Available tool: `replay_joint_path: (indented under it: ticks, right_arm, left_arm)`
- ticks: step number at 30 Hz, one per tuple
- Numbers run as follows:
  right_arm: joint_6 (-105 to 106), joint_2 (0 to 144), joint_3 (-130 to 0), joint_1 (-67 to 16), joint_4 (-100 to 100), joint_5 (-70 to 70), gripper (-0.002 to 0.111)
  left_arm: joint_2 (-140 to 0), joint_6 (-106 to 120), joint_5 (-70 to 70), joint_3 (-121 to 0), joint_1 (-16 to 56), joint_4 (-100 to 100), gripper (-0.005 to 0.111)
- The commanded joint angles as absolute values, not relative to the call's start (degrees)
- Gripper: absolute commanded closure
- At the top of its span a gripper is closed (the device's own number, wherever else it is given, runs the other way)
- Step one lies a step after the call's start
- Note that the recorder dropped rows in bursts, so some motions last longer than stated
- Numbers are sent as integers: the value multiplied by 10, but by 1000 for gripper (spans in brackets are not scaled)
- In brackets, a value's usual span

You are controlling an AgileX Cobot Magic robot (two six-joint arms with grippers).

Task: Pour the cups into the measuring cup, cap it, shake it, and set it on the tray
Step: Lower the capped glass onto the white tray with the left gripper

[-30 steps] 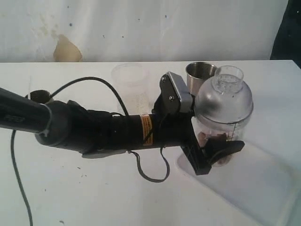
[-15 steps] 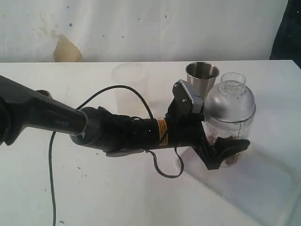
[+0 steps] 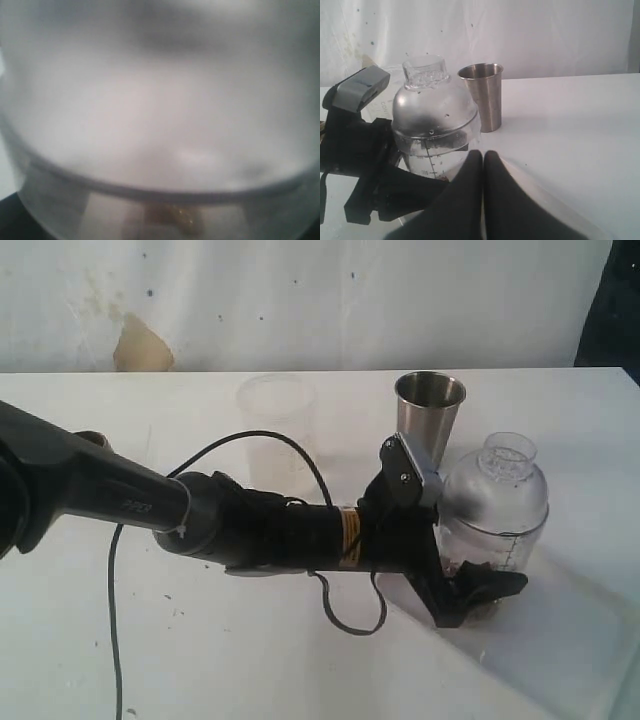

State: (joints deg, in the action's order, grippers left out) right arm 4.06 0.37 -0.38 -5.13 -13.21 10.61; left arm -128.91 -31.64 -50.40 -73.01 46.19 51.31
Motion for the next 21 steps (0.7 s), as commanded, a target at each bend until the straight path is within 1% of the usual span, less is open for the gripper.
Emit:
replay_joint_path:
  ticks: [1, 3, 4, 10, 21]
  right_arm:
    - [43, 0, 0, -53, -130, 102, 108]
    - [43, 0, 0, -53, -130, 102, 108]
    - [43, 0, 0, -53, -130, 102, 108]
    - [43, 0, 0, -53, -130, 102, 108]
    - [43, 0, 0, -53, -130, 102, 108]
  left_arm:
    - [-1286, -322, -524, -737, 464, 422, 16]
    - [-1286, -319, -524, -737, 464, 422, 4]
    - [-1286, -315, -524, -737, 464, 436, 1]
    - [-1280, -334, -516, -737, 464, 503, 1]
    - [-1246, -410, -428, -737, 458, 561, 1]
